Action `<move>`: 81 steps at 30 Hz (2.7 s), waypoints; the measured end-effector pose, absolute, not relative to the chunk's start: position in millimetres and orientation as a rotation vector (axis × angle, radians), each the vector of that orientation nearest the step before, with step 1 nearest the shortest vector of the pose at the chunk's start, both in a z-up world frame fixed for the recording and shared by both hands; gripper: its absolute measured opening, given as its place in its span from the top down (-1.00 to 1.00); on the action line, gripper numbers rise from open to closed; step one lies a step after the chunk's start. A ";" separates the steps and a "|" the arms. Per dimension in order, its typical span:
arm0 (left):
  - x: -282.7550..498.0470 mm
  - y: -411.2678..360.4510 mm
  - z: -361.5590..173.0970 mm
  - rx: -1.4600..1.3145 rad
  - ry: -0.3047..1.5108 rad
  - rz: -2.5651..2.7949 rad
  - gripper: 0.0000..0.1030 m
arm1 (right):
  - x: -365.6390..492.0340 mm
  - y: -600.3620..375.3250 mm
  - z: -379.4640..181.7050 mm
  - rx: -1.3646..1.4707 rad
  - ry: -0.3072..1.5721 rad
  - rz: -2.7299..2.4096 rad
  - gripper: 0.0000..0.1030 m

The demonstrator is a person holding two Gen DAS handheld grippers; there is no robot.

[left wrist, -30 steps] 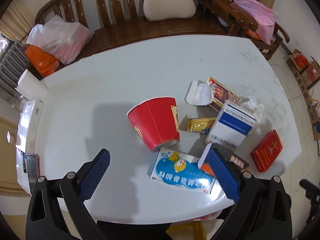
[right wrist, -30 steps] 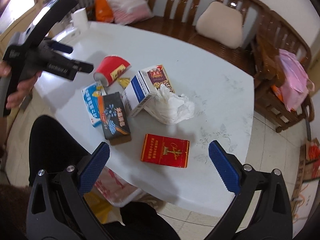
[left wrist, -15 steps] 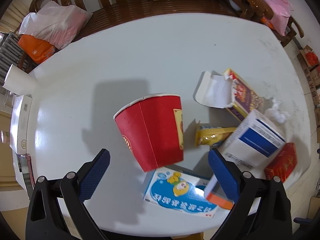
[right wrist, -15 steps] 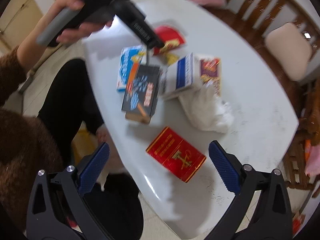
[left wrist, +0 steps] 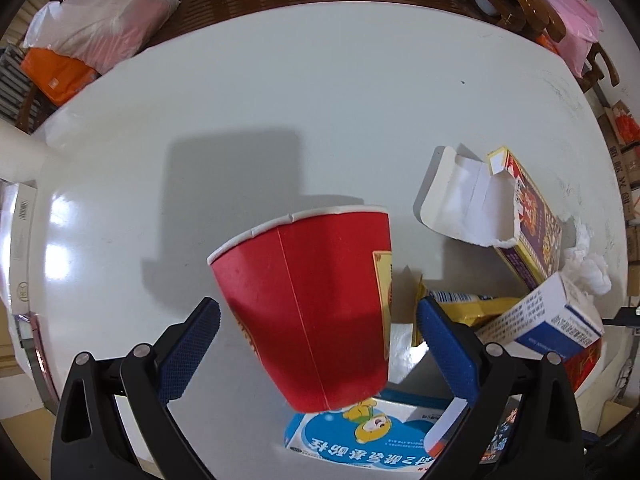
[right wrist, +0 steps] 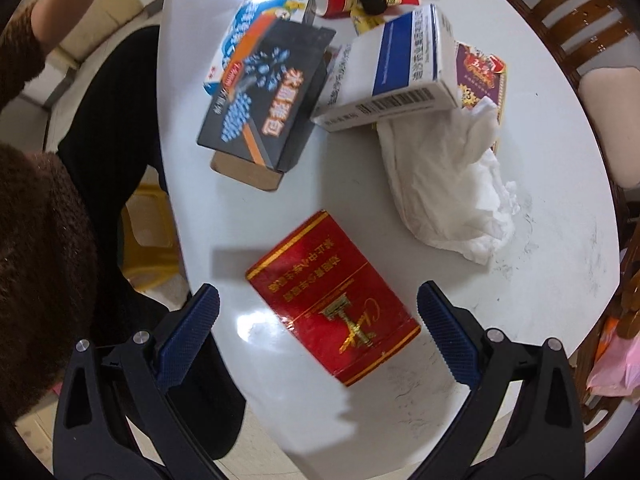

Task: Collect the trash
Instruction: 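Grasp the red paper cup with the left tool while the right tool grasps the red cigarette box, then carry the red cup and red box down toward the white plastic bag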

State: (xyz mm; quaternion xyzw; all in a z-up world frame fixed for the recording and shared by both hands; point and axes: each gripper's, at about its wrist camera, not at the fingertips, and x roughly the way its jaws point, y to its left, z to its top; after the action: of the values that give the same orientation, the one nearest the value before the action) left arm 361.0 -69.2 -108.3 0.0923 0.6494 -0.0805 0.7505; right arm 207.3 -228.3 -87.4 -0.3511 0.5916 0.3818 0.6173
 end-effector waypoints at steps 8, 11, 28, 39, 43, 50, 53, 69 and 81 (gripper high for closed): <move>373.2 -56.2 -118.9 0.128 1.446 -0.187 -0.87 | 200.9 -219.3 -111.9 -0.850 1.389 0.872 -0.88; 374.9 -52.2 -126.3 0.132 1.460 -0.171 -0.86 | 198.3 -218.8 -120.2 -0.841 1.402 0.854 -0.86; 389.4 -33.7 -137.4 0.079 1.476 -0.199 -0.57 | 215.5 -236.1 -106.7 -0.637 1.392 0.685 -0.30; 394.4 -30.0 -114.4 0.077 1.443 -0.182 -0.49 | 218.1 -261.3 -100.2 -0.445 1.324 0.354 -0.24; 391.5 -30.6 -102.0 0.085 1.420 -0.181 -0.49 | 221.1 -273.2 -93.5 -0.360 1.302 0.232 -0.22; 369.3 -25.3 -75.5 0.097 1.368 -0.188 -0.49 | 231.5 -275.8 -62.0 -0.316 1.221 0.178 -0.18; 359.5 -27.4 -63.3 0.107 1.334 -0.189 -0.49 | 223.4 -269.0 -54.1 -0.309 1.196 0.159 -0.18; 229.7 -32.3 0.3 0.196 1.158 -0.305 -0.49 | 166.8 -202.6 12.0 -0.313 1.021 0.186 -0.18; 132.8 -31.3 -31.1 0.245 1.125 -0.381 -0.49 | 88.7 -161.5 1.0 -0.319 1.013 0.241 -0.18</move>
State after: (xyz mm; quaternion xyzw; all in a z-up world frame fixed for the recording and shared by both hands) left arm 132.8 -31.3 -31.1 0.1154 0.5288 -0.1788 0.8217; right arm 88.7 -161.5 1.0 -0.1517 0.4816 0.1144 0.8555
